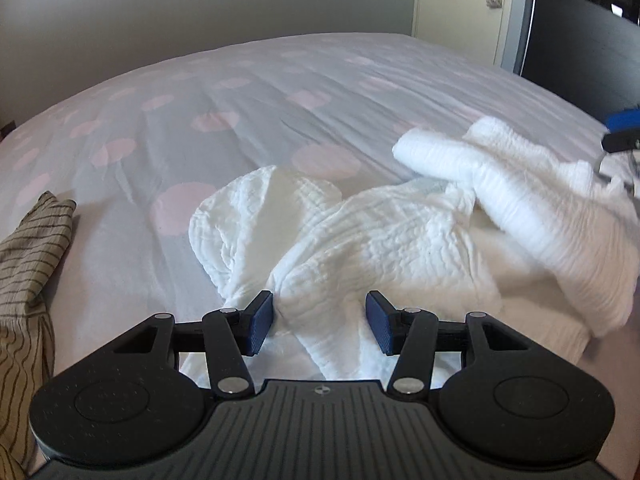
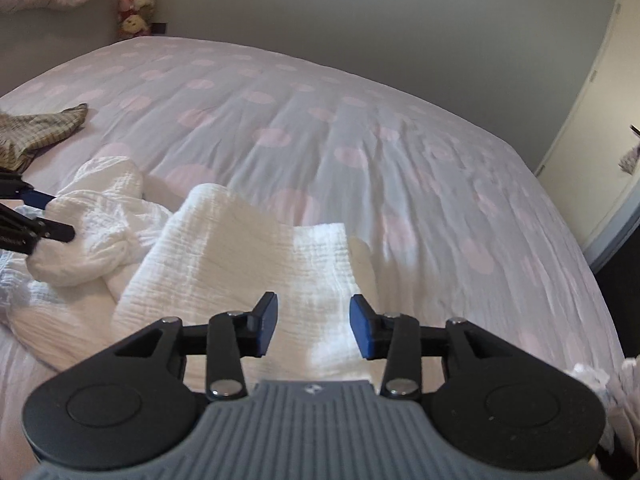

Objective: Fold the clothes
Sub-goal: 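Grasp the white muslin fold with the left gripper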

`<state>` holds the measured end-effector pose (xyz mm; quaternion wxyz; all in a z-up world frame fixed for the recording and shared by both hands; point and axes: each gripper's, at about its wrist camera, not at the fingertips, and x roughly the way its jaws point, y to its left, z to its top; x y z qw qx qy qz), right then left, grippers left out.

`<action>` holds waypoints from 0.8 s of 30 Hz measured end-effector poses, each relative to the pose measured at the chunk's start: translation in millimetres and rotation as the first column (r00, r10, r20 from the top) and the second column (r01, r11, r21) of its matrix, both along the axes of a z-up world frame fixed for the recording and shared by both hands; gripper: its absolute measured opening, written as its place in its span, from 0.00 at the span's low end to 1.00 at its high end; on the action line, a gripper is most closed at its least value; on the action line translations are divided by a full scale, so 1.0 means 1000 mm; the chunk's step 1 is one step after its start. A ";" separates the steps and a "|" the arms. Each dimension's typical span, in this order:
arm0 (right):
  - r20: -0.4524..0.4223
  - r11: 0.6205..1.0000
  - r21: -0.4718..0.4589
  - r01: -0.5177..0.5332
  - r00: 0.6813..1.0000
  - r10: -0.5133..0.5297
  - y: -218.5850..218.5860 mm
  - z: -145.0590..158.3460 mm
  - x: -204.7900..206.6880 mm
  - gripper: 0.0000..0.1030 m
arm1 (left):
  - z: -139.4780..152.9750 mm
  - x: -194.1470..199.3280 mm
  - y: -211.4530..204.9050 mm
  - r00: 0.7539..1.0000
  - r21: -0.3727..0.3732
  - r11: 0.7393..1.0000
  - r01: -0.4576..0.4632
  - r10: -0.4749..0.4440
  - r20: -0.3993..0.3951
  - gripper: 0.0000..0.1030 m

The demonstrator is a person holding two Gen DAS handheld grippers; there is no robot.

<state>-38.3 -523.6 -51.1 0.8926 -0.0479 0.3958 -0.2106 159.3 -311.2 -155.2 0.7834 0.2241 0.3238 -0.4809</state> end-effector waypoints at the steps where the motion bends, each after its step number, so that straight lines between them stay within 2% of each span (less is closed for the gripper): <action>1: -0.015 0.999 0.003 -0.037 0.999 0.037 0.002 0.001 0.010 0.42 | 0.000 0.001 0.001 1.000 -0.002 1.000 0.003 -0.003 0.001 0.50; 5: -0.076 0.979 0.035 -0.198 0.977 0.201 0.013 0.000 0.057 0.42 | 0.004 0.005 0.001 1.000 -0.032 0.999 -0.010 0.010 -0.017 0.50; 10: -0.134 0.907 0.108 -0.406 0.898 0.418 0.026 0.001 0.119 0.42 | 0.010 0.013 0.001 0.999 -0.106 0.994 -0.019 0.016 -0.028 0.50; 13: -0.188 0.856 0.139 -0.498 0.835 0.517 0.033 0.002 0.156 0.42 | 0.006 0.021 -0.001 0.998 -0.111 0.994 -0.022 0.015 -0.061 0.48; 15: -0.232 0.820 0.161 -0.549 0.786 0.573 0.037 0.001 0.181 0.42 | 0.003 0.025 -0.002 0.997 -0.105 0.994 -0.019 0.010 -0.083 0.37; 16: -0.253 0.806 0.165 -0.569 0.765 0.592 0.038 0.001 0.191 0.42 | 0.001 0.026 -0.003 0.996 -0.095 0.995 -0.015 0.006 -0.091 0.27; 17: -0.276 0.788 0.169 -0.592 0.739 0.614 0.040 -0.001 0.200 0.42 | 0.000 0.027 -0.004 0.995 -0.085 0.996 -0.010 0.002 -0.099 0.24; 21: -0.373 0.708 0.199 -0.678 0.615 0.694 0.051 -0.009 0.236 0.42 | -0.002 0.031 -0.006 0.991 -0.054 0.998 -0.009 0.001 -0.134 0.15; 24: -0.426 0.667 0.223 -0.711 0.545 0.722 0.057 -0.020 0.259 0.42 | -0.003 0.032 -0.007 0.990 -0.040 0.999 -0.014 0.008 -0.141 0.12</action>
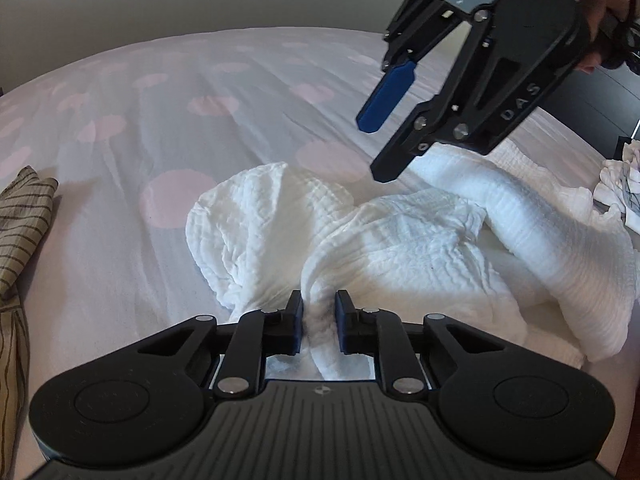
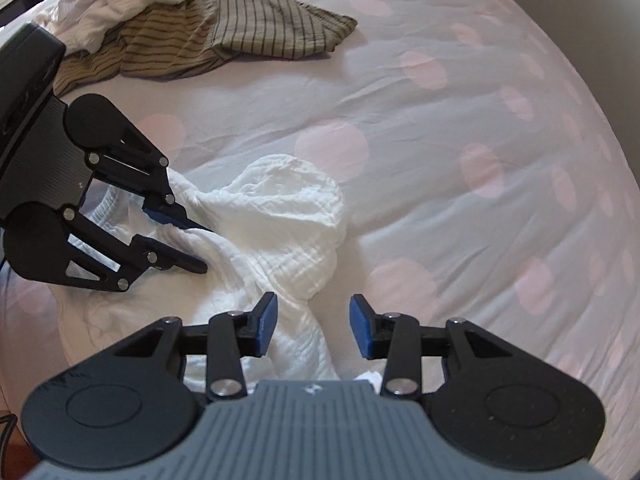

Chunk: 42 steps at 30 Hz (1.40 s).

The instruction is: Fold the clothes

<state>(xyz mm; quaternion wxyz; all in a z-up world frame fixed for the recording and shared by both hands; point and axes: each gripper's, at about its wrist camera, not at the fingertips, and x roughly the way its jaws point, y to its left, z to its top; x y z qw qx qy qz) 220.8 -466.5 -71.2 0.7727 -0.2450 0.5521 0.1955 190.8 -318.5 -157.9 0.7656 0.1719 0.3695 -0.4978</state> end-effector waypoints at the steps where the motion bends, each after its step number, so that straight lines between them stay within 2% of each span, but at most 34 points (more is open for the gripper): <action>1: -0.014 1.000 0.001 -0.010 1.000 0.010 0.002 -0.004 0.007 0.42 | 0.000 -0.001 0.000 1.000 0.003 1.000 0.003 -0.003 0.007 0.12; 4: -0.041 0.999 0.017 -0.028 0.999 0.028 0.008 -0.014 0.029 0.42 | 0.002 -0.004 0.001 1.000 -0.003 1.000 0.016 -0.016 0.016 0.08; 10: -0.100 0.997 0.033 -0.072 0.992 0.075 0.020 -0.032 0.069 0.42 | 0.014 0.001 0.017 0.996 -0.089 0.994 0.055 -0.061 -0.060 0.06; 17: -0.196 0.998 0.059 -0.024 0.980 0.035 0.020 -0.061 0.098 0.42 | 0.022 -0.002 0.026 0.989 -0.169 0.979 0.110 -0.125 -0.081 0.06; 19: -0.220 0.995 0.099 0.005 0.975 0.017 0.019 -0.064 0.099 0.36 | 0.024 0.000 0.030 0.986 -0.200 0.973 0.112 -0.134 -0.099 0.06; 20: -0.226 0.993 0.120 0.018 0.974 0.010 0.017 -0.064 0.098 0.20 | 0.025 0.002 0.032 0.984 -0.216 0.970 0.111 -0.137 -0.110 0.06; 21: -0.226 0.990 0.137 0.021 0.974 0.010 0.017 -0.061 0.095 0.12 | 0.027 0.003 0.035 0.983 -0.232 0.967 0.109 -0.140 -0.121 0.06; 26: -0.139 0.983 0.167 -0.073 0.986 0.096 0.017 -0.020 0.064 0.12 | 0.039 0.000 0.040 0.977 -0.287 0.951 0.118 -0.163 -0.141 0.06; 30: -0.099 0.965 0.165 -0.205 0.970 0.223 0.025 0.009 0.027 0.12 | 0.048 -0.005 0.043 0.967 -0.331 0.932 0.150 -0.208 -0.148 0.06; 33: -0.135 0.942 0.185 -0.280 0.942 0.307 0.030 0.013 0.005 0.12 | 0.054 -0.008 0.045 0.957 -0.376 0.911 0.169 -0.243 -0.159 0.06; 37: -0.216 0.922 0.185 -0.340 0.901 0.376 0.036 0.001 -0.019 0.12 | 0.059 -0.010 0.048 0.944 -0.425 0.887 0.180 -0.277 -0.178 0.06; 40: -0.262 0.926 0.208 -0.317 0.894 0.364 0.033 -0.010 -0.022 0.12 | 0.059 -0.011 0.048 0.932 -0.446 0.872 0.201 -0.310 -0.187 0.06; 42: -0.317 0.923 0.234 -0.305 0.873 0.370 0.032 -0.021 -0.023 0.13 | 0.056 -0.016 0.042 0.925 -0.441 0.870 0.221 -0.331 -0.189 0.06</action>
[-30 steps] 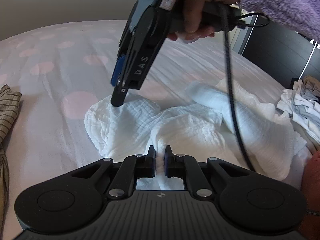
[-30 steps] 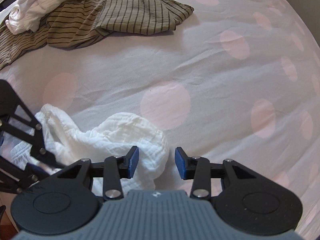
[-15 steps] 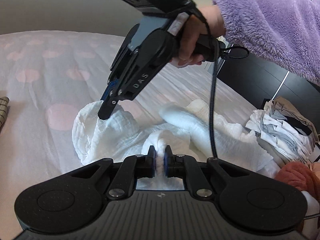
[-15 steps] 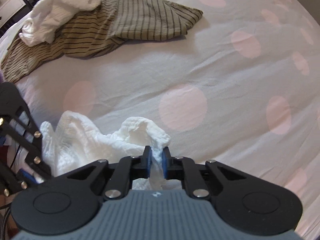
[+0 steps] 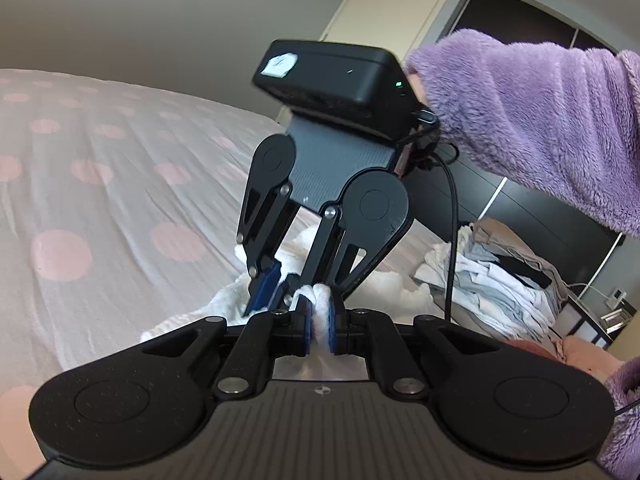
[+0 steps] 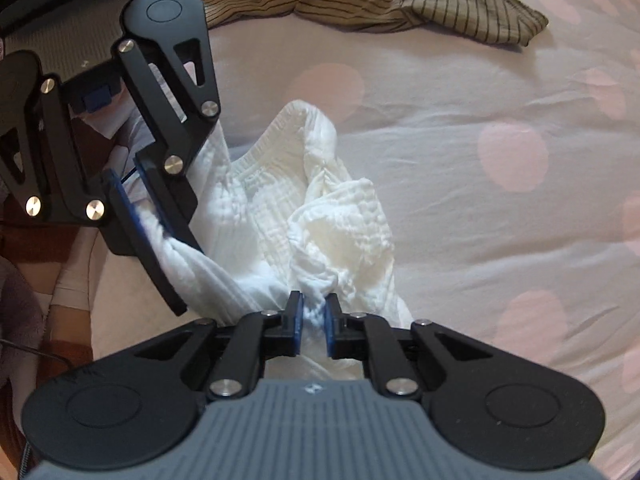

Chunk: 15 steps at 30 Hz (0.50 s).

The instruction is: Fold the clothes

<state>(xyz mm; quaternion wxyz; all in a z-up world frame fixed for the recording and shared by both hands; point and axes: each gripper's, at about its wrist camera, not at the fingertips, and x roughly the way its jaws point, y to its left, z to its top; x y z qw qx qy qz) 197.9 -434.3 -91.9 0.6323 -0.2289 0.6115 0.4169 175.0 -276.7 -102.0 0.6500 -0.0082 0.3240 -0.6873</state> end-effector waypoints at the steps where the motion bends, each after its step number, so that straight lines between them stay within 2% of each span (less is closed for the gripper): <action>1: -0.038 1.000 -0.003 -0.005 0.999 0.005 0.000 -0.007 0.000 0.16 | -0.001 -0.002 -0.002 1.000 0.005 1.000 0.015 -0.015 -0.001 0.06; 4: -0.140 1.000 -0.012 -0.022 0.990 0.020 0.002 -0.028 0.000 0.16 | -0.008 -0.004 -0.007 0.999 0.054 0.998 0.035 -0.035 0.006 0.06; 7: -0.150 0.999 -0.024 -0.040 0.988 0.036 0.009 -0.043 -0.001 0.16 | -0.018 0.002 -0.008 1.000 0.114 0.993 0.012 -0.012 -0.004 0.06; 11: -0.126 0.999 -0.032 -0.015 0.992 0.011 0.009 -0.043 0.001 0.17 | -0.022 0.008 -0.005 1.000 0.109 0.994 -0.004 0.007 -0.024 0.06; 13: -0.102 0.999 -0.036 0.007 0.995 -0.011 0.004 -0.036 0.003 0.25 | -0.021 0.010 -0.004 0.999 0.097 0.995 -0.009 0.012 -0.030 0.06; 14: -0.077 0.999 -0.039 0.030 0.996 -0.033 -0.001 -0.029 0.003 0.34 | -0.021 0.011 -0.004 0.999 0.090 0.996 -0.012 0.015 -0.033 0.06; 15: -0.056 0.998 -0.037 0.059 0.997 -0.061 -0.006 -0.022 0.003 0.35 | -0.021 0.012 -0.004 0.999 0.088 0.996 -0.014 0.018 -0.035 0.06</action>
